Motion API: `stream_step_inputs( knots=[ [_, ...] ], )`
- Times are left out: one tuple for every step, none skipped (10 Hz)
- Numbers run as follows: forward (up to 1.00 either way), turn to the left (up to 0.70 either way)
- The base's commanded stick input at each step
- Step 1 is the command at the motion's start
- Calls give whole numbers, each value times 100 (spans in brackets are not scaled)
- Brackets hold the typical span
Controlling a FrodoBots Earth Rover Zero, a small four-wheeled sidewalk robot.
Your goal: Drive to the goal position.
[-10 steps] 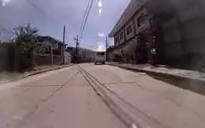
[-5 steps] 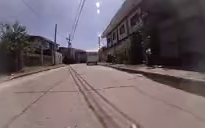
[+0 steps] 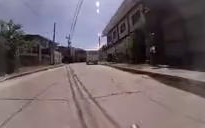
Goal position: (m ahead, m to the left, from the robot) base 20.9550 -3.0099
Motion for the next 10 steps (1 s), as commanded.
stream_step_inputs(
  knots=[
    [100, 0],
    [100, 0],
    [100, 0],
    [100, 0],
    [100, 0],
    [100, 0],
    [100, 0],
    [100, 0],
    [100, 0],
    [100, 0]
  ],
)
